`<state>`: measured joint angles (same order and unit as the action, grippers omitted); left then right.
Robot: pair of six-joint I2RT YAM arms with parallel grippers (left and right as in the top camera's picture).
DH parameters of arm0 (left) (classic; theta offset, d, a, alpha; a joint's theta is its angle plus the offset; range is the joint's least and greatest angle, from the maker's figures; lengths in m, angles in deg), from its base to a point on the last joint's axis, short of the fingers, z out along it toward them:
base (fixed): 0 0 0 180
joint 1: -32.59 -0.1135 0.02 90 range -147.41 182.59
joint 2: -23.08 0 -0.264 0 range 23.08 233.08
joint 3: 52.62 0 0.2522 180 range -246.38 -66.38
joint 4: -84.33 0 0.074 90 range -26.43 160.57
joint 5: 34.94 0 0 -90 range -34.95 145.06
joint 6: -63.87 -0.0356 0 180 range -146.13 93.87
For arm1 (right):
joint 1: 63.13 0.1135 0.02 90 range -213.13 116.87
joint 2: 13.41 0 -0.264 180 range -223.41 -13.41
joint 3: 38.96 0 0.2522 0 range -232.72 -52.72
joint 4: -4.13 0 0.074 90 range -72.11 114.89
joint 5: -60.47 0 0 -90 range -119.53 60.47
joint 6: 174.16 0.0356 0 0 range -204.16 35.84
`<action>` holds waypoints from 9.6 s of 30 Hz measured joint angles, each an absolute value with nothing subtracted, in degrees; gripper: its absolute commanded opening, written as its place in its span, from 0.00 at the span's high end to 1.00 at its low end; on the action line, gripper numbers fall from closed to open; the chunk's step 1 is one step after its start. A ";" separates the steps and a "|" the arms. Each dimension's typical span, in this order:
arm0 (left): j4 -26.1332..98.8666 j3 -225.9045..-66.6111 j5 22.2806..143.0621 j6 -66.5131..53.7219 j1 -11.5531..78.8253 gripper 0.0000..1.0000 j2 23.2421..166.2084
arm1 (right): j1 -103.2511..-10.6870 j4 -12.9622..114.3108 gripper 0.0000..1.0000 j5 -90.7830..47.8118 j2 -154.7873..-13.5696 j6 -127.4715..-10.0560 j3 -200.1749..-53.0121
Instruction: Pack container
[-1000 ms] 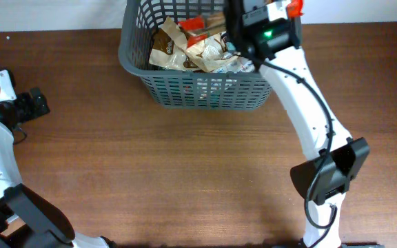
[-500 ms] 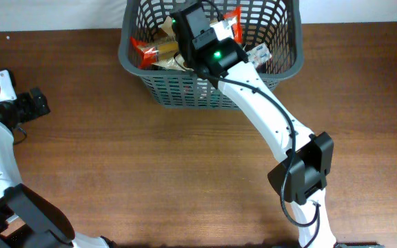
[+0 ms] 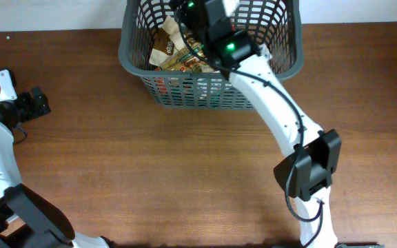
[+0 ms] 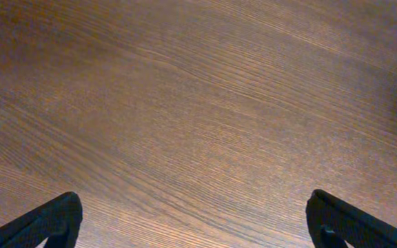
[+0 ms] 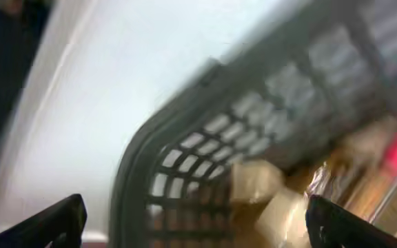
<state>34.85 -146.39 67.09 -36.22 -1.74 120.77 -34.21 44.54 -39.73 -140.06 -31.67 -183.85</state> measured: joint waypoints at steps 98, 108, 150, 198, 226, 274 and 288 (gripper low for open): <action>79.81 -81.67 54.98 -28.18 26.65 0.01 46.59 | -58.95 50.49 0.01 -33.47 -23.54 -70.32 -69.75; 77.58 -81.67 54.13 -26.25 26.65 0.01 47.81 | -58.95 48.48 0.01 -35.42 -23.54 -66.45 -64.12; 112.86 -81.36 47.50 -26.01 26.63 0.01 82.39 | -58.95 46.27 0.01 -37.19 -14.20 -66.12 -61.12; 41.21 -81.89 47.50 -24.81 29.73 0.01 52.99 | -58.95 46.29 0.01 -37.19 -14.20 -66.16 -61.10; 39.44 -81.89 47.48 -24.81 35.96 0.01 23.92 | -58.95 46.27 0.01 -37.19 -14.20 -66.14 -61.10; 29.36 -76.34 47.50 -24.81 35.96 0.01 23.92 | -58.95 46.29 0.01 -37.21 -14.20 -66.14 -61.10; 29.36 -76.34 47.50 -24.81 35.96 0.01 23.92 | -58.95 46.29 0.01 -37.19 -14.20 -66.14 -61.10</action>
